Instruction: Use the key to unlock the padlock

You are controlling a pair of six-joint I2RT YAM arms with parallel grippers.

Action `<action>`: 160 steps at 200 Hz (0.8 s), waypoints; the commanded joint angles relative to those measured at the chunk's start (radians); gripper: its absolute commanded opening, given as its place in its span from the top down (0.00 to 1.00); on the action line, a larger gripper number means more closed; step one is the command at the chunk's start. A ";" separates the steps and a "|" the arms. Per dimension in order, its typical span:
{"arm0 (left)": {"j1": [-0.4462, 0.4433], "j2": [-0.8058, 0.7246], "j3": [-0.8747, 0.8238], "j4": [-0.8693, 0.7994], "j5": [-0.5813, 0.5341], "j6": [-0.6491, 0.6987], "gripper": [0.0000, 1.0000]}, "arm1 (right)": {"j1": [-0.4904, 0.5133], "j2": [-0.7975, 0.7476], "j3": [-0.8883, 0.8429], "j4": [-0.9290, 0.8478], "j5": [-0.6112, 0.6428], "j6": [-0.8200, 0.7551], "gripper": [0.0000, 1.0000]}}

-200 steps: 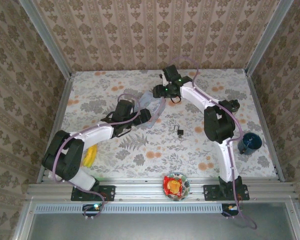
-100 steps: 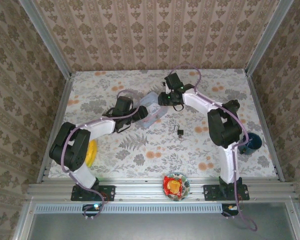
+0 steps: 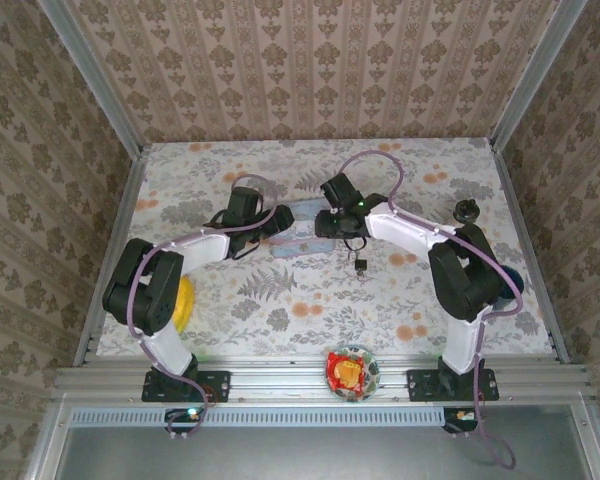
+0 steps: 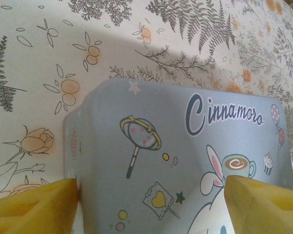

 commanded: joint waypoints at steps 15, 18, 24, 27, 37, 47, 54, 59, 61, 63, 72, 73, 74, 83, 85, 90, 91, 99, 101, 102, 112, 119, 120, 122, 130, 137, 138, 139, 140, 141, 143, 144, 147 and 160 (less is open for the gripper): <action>0.012 -0.052 -0.002 0.028 0.056 0.013 0.17 | 0.017 -0.061 -0.002 -0.041 0.044 0.022 0.47; 0.026 -0.060 -0.006 0.026 0.056 0.013 0.16 | 0.017 -0.069 -0.004 -0.044 0.046 0.022 0.47; 0.050 -0.076 -0.013 0.019 0.055 0.016 0.15 | 0.017 -0.086 -0.009 -0.047 0.056 0.022 0.45; 0.054 -0.084 -0.016 0.016 0.056 0.018 0.14 | 0.017 -0.096 -0.013 -0.049 0.061 0.022 0.44; 0.071 -0.120 -0.026 -0.005 0.053 0.032 0.12 | 0.017 -0.132 -0.028 -0.055 0.083 0.023 0.42; 0.087 -0.160 -0.033 -0.032 0.040 0.051 0.11 | 0.017 -0.176 -0.051 -0.058 0.105 0.022 0.41; 0.096 -0.192 -0.039 -0.053 0.026 0.067 0.09 | 0.017 -0.209 -0.070 -0.061 0.124 0.023 0.40; 0.103 -0.216 -0.044 -0.070 0.015 0.080 0.08 | 0.017 -0.233 -0.084 -0.064 0.139 0.023 0.39; 0.105 -0.225 -0.046 -0.077 0.010 0.085 0.08 | 0.017 -0.247 -0.090 -0.065 0.144 0.023 0.39; 0.108 -0.235 -0.048 -0.084 0.003 0.091 0.07 | 0.017 -0.258 -0.097 -0.066 0.150 0.023 0.39; 0.118 -0.278 -0.055 -0.117 -0.019 0.116 0.06 | 0.017 -0.310 -0.126 -0.071 0.179 0.022 0.37; 0.120 -0.282 -0.056 -0.121 -0.022 0.118 0.05 | 0.017 -0.316 -0.130 -0.073 0.182 0.021 0.37; 0.121 -0.287 -0.057 -0.125 -0.025 0.121 0.05 | 0.017 -0.322 -0.133 -0.073 0.185 0.020 0.37; 0.133 -0.331 -0.069 -0.153 -0.047 0.144 0.04 | 0.017 -0.379 -0.166 -0.081 0.218 0.019 0.36; 0.136 -0.342 -0.073 -0.159 -0.052 0.149 0.04 | 0.017 -0.392 -0.173 -0.081 0.226 0.018 0.36; 0.142 -0.365 -0.083 -0.172 -0.064 0.161 0.03 | 0.016 -0.427 -0.192 -0.086 0.246 0.016 0.35; 0.144 -0.371 -0.085 -0.175 -0.066 0.164 0.03 | 0.016 -0.434 -0.197 -0.086 0.250 0.016 0.34; 0.155 -0.412 -0.105 -0.190 -0.082 0.182 0.00 | 0.016 -0.492 -0.234 -0.090 0.280 0.014 0.33; 0.158 -0.422 -0.109 -0.194 -0.086 0.186 0.00 | 0.016 -0.514 -0.243 -0.090 0.285 0.014 0.32; 0.159 -0.428 -0.112 -0.195 -0.089 0.188 0.00 | 0.016 -0.523 -0.248 -0.090 0.289 0.013 0.32; 0.172 -0.480 -0.141 -0.205 -0.114 0.208 0.00 | 0.014 -0.599 -0.295 -0.091 0.324 0.010 0.29; 0.179 -0.517 -0.163 -0.212 -0.134 0.225 0.00 | 0.011 -0.651 -0.330 -0.091 0.345 0.007 0.27; 0.180 -0.523 -0.165 -0.212 -0.137 0.227 0.00 | 0.011 -0.659 -0.335 -0.091 0.348 0.007 0.26; 0.184 -0.534 -0.171 -0.214 -0.143 0.232 0.00 | 0.010 -0.674 -0.344 -0.091 0.352 0.006 0.26; 0.191 -0.573 -0.194 -0.218 -0.171 0.252 0.00 | 0.006 -0.732 -0.380 -0.088 0.374 0.003 0.22; 0.197 -0.613 -0.214 -0.220 -0.192 0.274 0.00 | 0.001 -0.780 -0.411 -0.086 0.388 -0.002 0.19; 0.197 -0.618 -0.217 -0.220 -0.195 0.277 0.00 | 0.000 -0.787 -0.416 -0.085 0.390 -0.002 0.19; 0.197 -0.623 -0.220 -0.220 -0.198 0.281 0.00 | -0.001 -0.794 -0.420 -0.085 0.390 -0.003 0.19; 0.197 -0.628 -0.223 -0.220 -0.201 0.283 0.00 | 0.000 -0.801 -0.423 -0.084 0.392 -0.005 0.18; 0.198 -0.633 -0.226 -0.221 -0.204 0.287 0.00 | -0.001 -0.808 -0.428 -0.083 0.393 -0.006 0.18; 0.200 -0.644 -0.231 -0.221 -0.212 0.293 0.00 | -0.003 -0.820 -0.436 -0.081 0.397 -0.008 0.18; 0.201 -0.649 -0.234 -0.221 -0.215 0.296 0.00 | -0.004 -0.827 -0.440 -0.081 0.397 -0.009 0.17; 0.202 -0.662 -0.242 -0.220 -0.225 0.305 0.00 | -0.005 -0.845 -0.452 -0.080 0.400 -0.014 0.16; 0.207 -0.728 -0.273 -0.221 -0.272 0.346 0.00 | -0.010 -0.921 -0.504 -0.070 0.421 -0.034 0.10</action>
